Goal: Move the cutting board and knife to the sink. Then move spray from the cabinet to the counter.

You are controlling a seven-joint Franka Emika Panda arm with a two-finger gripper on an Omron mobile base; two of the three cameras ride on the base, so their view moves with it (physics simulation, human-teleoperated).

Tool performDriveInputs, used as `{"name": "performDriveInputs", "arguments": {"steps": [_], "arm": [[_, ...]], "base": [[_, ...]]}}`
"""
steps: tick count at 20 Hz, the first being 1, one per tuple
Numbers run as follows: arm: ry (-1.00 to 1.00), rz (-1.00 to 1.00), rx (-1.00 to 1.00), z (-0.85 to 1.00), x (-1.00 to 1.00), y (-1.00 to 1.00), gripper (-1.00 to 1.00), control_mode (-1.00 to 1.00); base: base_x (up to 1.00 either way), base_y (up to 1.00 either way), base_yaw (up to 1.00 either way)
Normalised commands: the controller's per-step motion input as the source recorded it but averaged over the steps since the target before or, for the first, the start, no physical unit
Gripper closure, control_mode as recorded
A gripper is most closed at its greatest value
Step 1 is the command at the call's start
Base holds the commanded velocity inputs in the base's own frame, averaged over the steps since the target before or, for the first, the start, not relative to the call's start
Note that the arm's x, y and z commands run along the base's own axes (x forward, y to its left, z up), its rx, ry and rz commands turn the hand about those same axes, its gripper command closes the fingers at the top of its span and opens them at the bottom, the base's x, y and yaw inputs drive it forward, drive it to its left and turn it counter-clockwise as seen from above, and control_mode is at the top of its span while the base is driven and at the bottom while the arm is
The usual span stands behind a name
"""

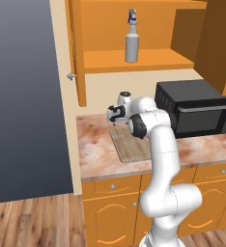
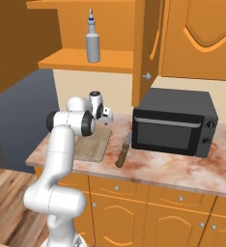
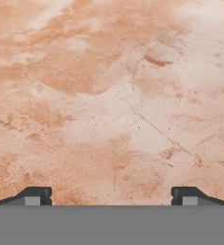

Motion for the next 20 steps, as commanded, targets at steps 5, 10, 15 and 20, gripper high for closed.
{"name": "performDriveInputs", "arguments": {"steps": [5, 10, 15, 20], "arm": [[0.09, 0.00, 0.00, -0.41, -0.15, 0.00, -1.00, -1.00], [0.09, 0.00, 0.00, -0.40, -0.27, 0.00, -1.00, -1.00], [0.07, 0.00, 0.00, -0.42, -0.35, 0.00, -1.00, -1.00], [0.05, 0.00, 0.00, -0.41, -0.38, 0.00, -1.00, -1.00]], "base": [[0.00, 0.00, 0.00], [0.00, 0.00, 0.00], [0.00, 0.00, 0.00], [0.00, 0.00, 0.00]]}}
